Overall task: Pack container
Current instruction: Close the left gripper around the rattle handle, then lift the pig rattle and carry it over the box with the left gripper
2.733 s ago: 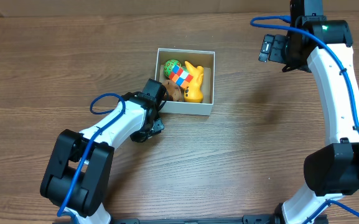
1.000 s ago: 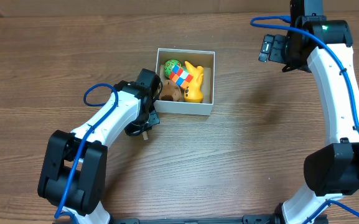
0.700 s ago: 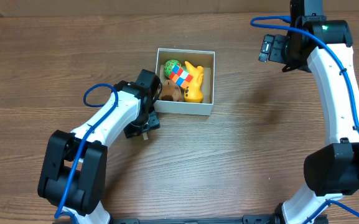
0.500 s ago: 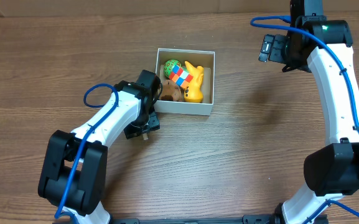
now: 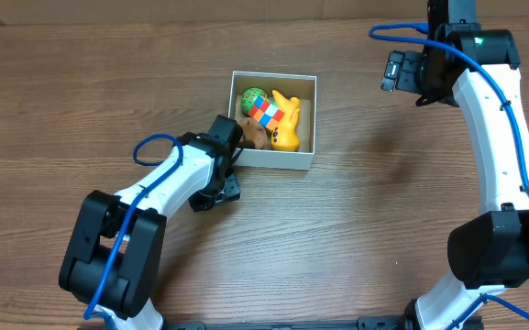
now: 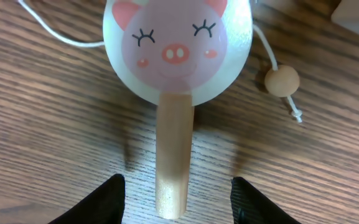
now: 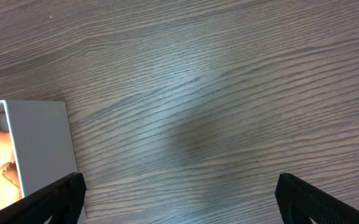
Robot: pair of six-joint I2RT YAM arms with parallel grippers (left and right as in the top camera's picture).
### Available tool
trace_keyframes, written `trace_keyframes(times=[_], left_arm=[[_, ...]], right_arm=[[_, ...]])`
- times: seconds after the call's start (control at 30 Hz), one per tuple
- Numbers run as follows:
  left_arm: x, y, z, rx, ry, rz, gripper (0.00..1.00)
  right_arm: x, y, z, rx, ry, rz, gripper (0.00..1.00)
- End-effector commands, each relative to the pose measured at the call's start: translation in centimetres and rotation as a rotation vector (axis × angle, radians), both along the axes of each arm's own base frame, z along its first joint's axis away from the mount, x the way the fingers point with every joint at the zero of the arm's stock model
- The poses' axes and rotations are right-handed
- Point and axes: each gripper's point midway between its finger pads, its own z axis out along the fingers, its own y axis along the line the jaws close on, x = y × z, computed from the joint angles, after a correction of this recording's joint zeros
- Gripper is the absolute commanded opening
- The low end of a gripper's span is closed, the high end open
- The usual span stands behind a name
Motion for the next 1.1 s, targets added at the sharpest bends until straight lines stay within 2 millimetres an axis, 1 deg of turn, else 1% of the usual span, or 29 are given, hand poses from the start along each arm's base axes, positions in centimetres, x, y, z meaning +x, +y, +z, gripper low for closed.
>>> trace_keyframes(times=[0.0,0.07,0.13,0.33,0.43,0.47,0.5,0.57,0.67,0.83,1.07], left_arm=[[0.0,-0.2,-0.5,-0.002,0.003,-0.014,0.45],[0.1,0.0,-0.5,0.008,-0.004,-0.013,0.44],[0.2,0.2,-0.5,0.021,-0.01,-0.014,0.48],[0.1,0.6,-1.1,0.036,-0.02,-0.013,0.5],[0.1,1.0,-1.3,0.049,-0.026,-0.011,0.49],[0.2,1.0,-1.3,0.052,-0.029,-0.01,0.47],[0.2,1.0,-1.3,0.052,-0.03,-0.01,0.41],[0.3,1.0,-1.3,0.052,-0.031,-0.01,0.34],[0.3,1.0,-1.3,0.052,-0.034,-0.01,0.27],[0.5,1.0,-1.2,0.054,-0.042,-0.01,0.25],[0.7,1.0,-1.1,0.054,-0.045,-0.033,0.15]], right_arm=[[0.2,-0.4,1.6,-0.003,-0.043,-0.015,1.0],[0.2,-0.4,1.6,-0.003,-0.043,-0.015,1.0],[0.2,-0.4,1.6,-0.003,-0.043,-0.015,1.0],[0.2,-0.4,1.5,-0.002,-0.043,-0.015,1.0],[0.2,-0.4,1.6,-0.002,-0.043,-0.015,1.0],[0.2,-0.4,1.6,-0.003,-0.043,-0.015,1.0],[0.2,-0.4,1.6,-0.002,-0.043,-0.015,1.0],[0.2,-0.4,1.6,-0.003,-0.043,-0.015,1.0],[0.2,-0.4,1.6,-0.003,-0.043,-0.015,1.0],[0.2,-0.4,1.6,-0.002,-0.043,-0.015,1.0],[0.2,-0.4,1.6,-0.003,-0.043,-0.015,1.0]])
